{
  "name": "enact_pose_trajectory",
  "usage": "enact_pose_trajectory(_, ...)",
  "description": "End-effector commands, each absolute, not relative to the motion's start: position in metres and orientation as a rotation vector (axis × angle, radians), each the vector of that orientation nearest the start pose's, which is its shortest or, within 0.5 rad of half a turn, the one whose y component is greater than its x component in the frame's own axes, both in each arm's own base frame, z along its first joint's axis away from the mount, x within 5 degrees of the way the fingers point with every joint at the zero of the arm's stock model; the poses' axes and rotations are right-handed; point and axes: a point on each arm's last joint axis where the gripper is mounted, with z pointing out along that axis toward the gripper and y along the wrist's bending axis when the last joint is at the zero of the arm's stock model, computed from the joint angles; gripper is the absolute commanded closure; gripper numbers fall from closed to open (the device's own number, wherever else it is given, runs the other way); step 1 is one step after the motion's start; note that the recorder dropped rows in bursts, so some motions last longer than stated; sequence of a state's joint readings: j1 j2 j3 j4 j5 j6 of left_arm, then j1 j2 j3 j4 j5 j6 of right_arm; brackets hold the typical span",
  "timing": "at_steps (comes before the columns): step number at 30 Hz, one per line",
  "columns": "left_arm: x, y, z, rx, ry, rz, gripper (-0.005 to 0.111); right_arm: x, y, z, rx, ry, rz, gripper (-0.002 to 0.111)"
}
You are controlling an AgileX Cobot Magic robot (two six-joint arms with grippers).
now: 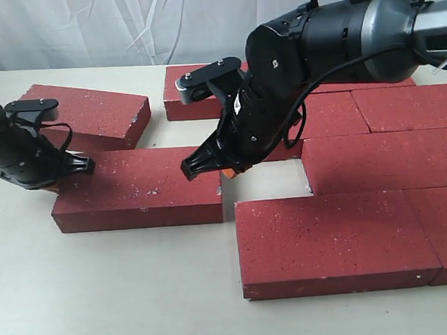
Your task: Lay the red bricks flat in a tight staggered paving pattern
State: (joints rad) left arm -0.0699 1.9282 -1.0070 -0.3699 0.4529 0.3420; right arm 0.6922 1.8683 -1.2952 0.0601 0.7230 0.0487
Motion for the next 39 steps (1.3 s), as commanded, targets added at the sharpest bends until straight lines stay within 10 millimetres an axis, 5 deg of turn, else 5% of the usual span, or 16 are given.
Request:
enact_pose_trajectory(1, 0.345, -0.04, 0.117, 0.092, 2.824, -0.281, 0.107, 0.294, 0.247, 0.204, -0.821, 2.677, 0.257, 0.109)
enact_pose_trajectory(26, 0.344, -0.051, 0.119, 0.085, 2.811, -0.431, 0.107, 0.285, 0.257, 0.205, -0.941, 2.674, 0.448, 0.109)
enact_pose_trajectory(39, 0.343, -0.048, 0.118, 0.127, 2.831, -0.409, 0.107, 0.279, 0.27, 0.166, -1.027, 2.777, 0.408, 0.109)
